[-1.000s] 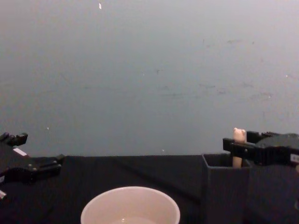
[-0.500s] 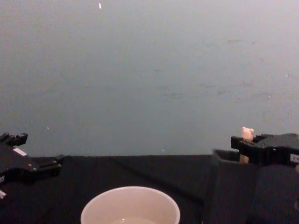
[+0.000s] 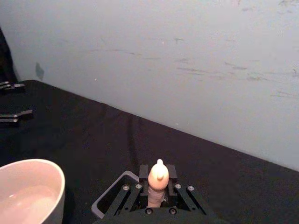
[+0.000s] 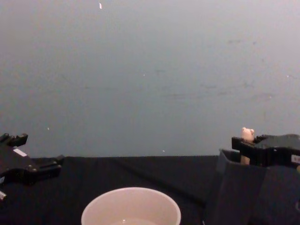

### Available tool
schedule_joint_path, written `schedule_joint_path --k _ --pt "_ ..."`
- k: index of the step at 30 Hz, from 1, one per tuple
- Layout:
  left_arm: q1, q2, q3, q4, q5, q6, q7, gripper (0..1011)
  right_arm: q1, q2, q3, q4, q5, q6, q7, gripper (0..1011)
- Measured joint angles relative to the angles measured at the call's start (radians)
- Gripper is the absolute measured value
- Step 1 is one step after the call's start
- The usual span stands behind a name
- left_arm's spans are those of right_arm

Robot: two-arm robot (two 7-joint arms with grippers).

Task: Pick up the stirring spoon with one hand, stir inside the cup, then place it back in its original position.

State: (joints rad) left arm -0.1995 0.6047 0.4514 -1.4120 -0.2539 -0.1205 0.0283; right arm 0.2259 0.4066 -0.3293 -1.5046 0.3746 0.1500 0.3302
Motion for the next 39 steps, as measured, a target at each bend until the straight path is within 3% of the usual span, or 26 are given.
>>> schedule_joint_path --k 18,39 --pt "0.000 0.000 0.000 0.000 0.000 0.000 0.000 1001 -0.008 0.012 0.028 -0.065 0.089 0.058 0.034 214" --pt "0.000 0.000 0.000 0.000 0.000 0.000 0.000 1001 -0.001 0.048 0.068 -0.140 0.237 0.119 0.024 214"
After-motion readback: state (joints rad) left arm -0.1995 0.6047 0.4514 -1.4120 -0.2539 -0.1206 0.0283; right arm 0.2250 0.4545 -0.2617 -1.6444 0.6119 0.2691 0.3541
